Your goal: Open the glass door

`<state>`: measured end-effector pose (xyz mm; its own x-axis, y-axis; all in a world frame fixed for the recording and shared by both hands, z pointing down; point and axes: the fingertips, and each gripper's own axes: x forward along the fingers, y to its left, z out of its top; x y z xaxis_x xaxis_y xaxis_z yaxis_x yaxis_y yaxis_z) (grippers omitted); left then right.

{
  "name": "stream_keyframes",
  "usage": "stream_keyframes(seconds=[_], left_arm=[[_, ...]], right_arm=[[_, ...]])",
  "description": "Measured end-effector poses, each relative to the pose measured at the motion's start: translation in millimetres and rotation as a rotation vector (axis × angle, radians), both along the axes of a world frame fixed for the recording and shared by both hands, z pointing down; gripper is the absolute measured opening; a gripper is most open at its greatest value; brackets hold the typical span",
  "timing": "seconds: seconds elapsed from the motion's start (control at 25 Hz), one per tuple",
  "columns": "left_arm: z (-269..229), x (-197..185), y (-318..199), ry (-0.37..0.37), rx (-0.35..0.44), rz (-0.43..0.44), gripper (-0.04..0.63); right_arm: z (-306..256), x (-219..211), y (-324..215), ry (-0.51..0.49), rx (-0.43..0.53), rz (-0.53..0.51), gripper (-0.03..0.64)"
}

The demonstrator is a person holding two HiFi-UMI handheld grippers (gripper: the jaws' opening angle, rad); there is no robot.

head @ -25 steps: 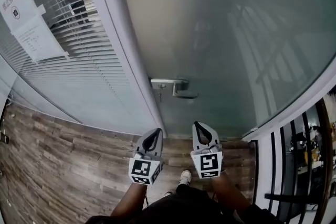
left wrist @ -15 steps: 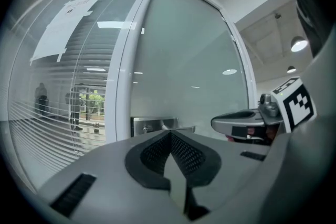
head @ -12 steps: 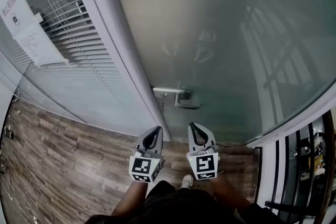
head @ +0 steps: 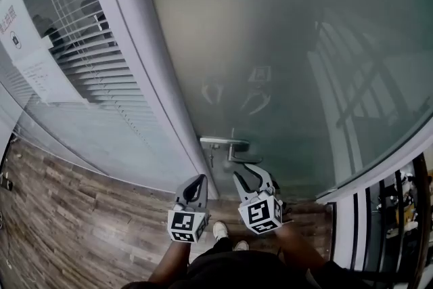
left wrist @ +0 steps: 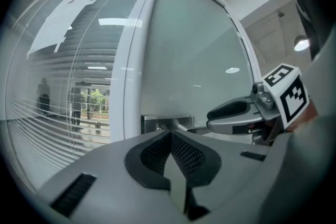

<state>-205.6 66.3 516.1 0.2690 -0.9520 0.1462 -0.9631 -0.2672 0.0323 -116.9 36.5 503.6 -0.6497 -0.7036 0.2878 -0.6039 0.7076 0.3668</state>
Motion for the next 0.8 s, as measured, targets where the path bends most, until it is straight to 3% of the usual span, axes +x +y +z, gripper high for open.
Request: stream_keyframes(seconds=[0.28, 0.44, 0.64, 0.8], left_arm=[[10.9, -16.3, -23.5, 0.010, 0.022, -0.007, 0.002], [11.8, -18.8, -32.3, 0.004, 0.018, 0.010, 0.002], [13.5, -23.0, -42.7, 0.020, 0.014, 0.015, 0.002], [18.5, -17.4, -42.0, 0.020, 0.017, 0.020, 0.002]], right_arm=[[17.9, -12.3, -22.6, 0.340, 0.116, -0.091, 0.147], [36.5, -10.9, -36.1, 0.526, 0.118, -0.138, 0.149], [64.9, -7.7, -44.6, 0.693, 0.077, -0.192, 0.152], [74.5, -8.9, -43.5, 0.746, 0.063, -0.224, 0.152]])
